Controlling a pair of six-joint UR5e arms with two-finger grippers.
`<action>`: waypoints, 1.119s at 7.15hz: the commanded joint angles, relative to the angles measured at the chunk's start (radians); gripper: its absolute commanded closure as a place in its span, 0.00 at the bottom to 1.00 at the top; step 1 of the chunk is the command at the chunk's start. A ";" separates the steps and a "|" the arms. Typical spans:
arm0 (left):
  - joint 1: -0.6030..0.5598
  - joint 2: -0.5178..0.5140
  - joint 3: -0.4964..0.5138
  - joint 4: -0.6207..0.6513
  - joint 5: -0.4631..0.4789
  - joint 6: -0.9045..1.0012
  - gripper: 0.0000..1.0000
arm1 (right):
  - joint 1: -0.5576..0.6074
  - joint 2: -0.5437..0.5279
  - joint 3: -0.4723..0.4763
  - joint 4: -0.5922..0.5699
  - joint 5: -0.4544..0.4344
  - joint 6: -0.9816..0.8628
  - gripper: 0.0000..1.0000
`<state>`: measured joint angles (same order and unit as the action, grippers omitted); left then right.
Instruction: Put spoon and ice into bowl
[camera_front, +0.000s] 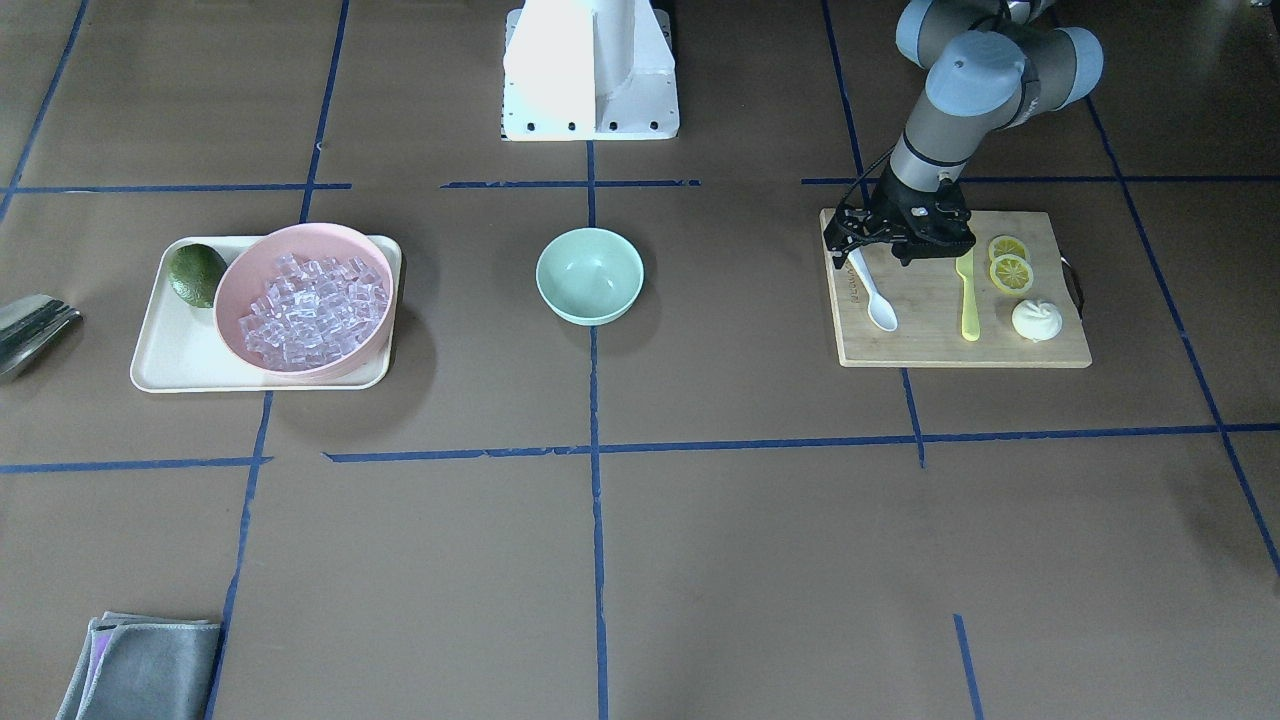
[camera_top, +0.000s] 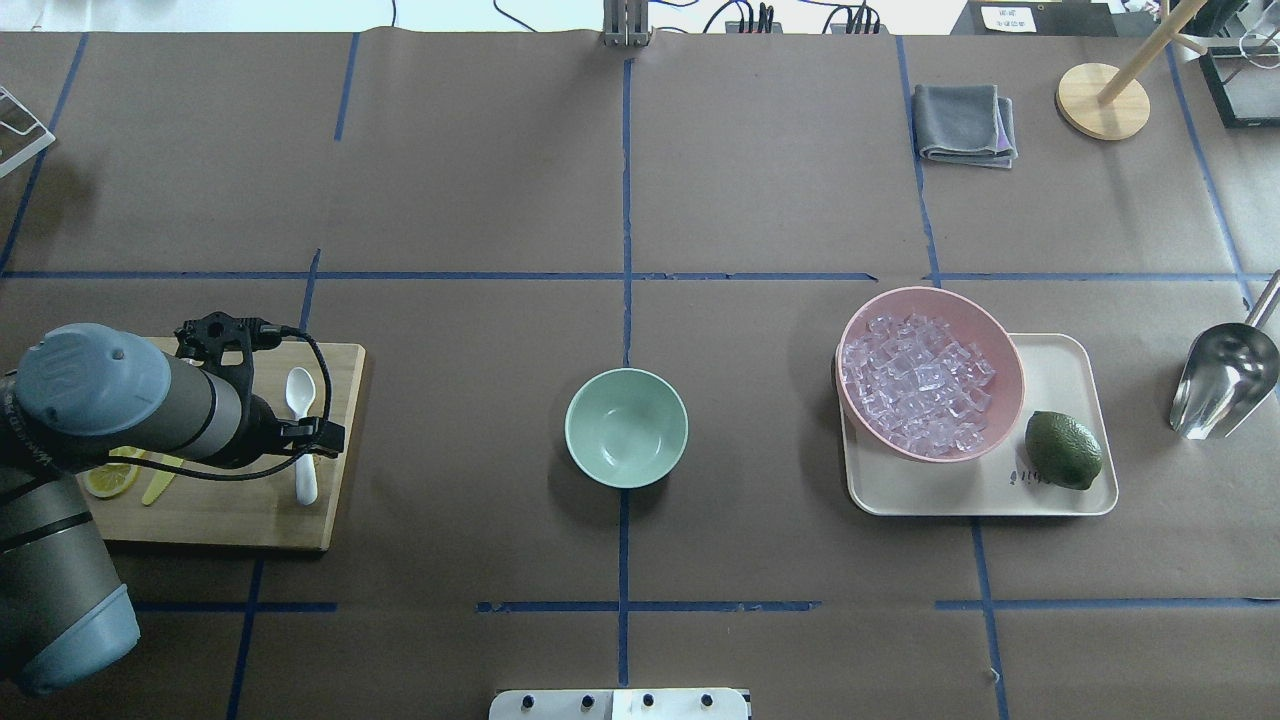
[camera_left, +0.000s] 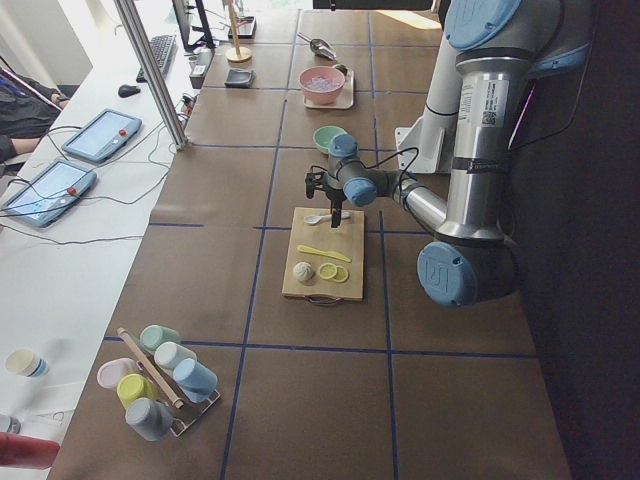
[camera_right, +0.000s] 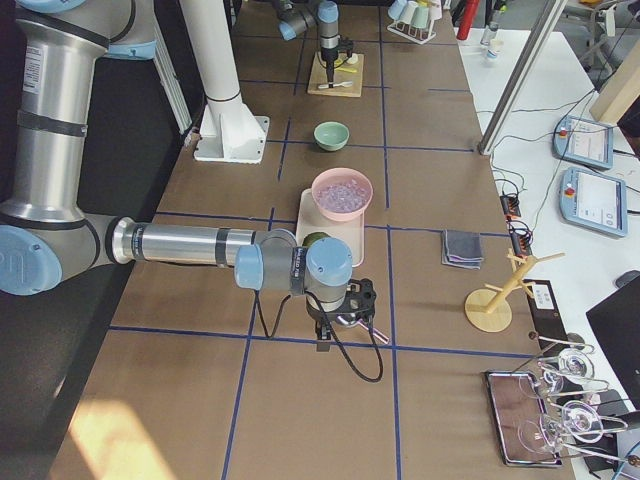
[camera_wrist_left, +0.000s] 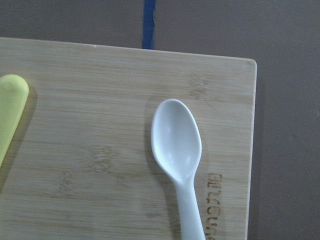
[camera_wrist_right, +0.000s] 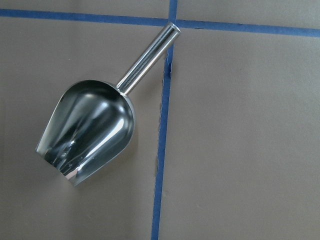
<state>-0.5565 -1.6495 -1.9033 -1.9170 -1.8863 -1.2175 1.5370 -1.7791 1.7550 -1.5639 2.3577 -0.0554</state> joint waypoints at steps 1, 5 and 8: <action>0.003 -0.009 0.003 0.018 -0.001 0.001 0.18 | 0.000 0.000 0.000 0.001 0.000 0.000 0.00; 0.003 -0.007 0.010 0.019 -0.004 0.007 0.64 | -0.002 0.000 0.000 -0.001 0.000 0.000 0.00; 0.003 -0.009 0.007 0.019 -0.004 0.009 0.98 | 0.000 0.000 0.000 0.001 0.000 0.000 0.00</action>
<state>-0.5534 -1.6578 -1.8938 -1.8975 -1.8899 -1.2096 1.5358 -1.7789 1.7544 -1.5640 2.3577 -0.0563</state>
